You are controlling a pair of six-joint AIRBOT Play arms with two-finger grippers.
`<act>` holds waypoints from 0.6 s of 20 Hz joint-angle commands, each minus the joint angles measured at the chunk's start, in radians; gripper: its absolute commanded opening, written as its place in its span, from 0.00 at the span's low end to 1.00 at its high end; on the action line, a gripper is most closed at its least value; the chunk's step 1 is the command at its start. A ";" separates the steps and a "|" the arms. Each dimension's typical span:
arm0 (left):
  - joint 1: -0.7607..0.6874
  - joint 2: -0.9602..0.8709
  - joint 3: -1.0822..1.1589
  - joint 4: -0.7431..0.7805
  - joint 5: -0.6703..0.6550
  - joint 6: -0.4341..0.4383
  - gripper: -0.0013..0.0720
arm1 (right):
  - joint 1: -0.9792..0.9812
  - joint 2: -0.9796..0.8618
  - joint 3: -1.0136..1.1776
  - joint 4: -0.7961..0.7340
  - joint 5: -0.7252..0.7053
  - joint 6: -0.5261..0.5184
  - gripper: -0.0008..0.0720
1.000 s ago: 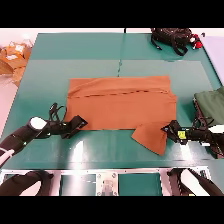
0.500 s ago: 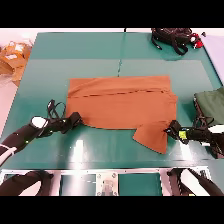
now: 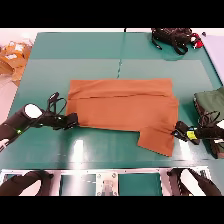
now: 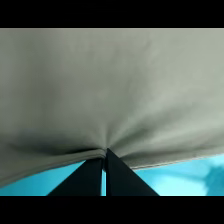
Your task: Fold the shirts.
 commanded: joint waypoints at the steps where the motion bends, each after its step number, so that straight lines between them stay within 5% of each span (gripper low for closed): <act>1: 0.005 0.013 0.061 0.116 -0.159 -0.025 0.05 | 0.000 0.078 0.054 -0.042 0.089 0.035 0.03; 7: 0.005 -0.084 0.247 0.107 -0.128 -0.004 0.05 | 0.003 0.005 0.230 0.116 0.003 0.020 0.03; 12: 0.005 -0.345 0.507 0.106 -0.131 0.005 0.05 | 0.117 -0.287 0.462 0.190 -0.122 0.004 0.03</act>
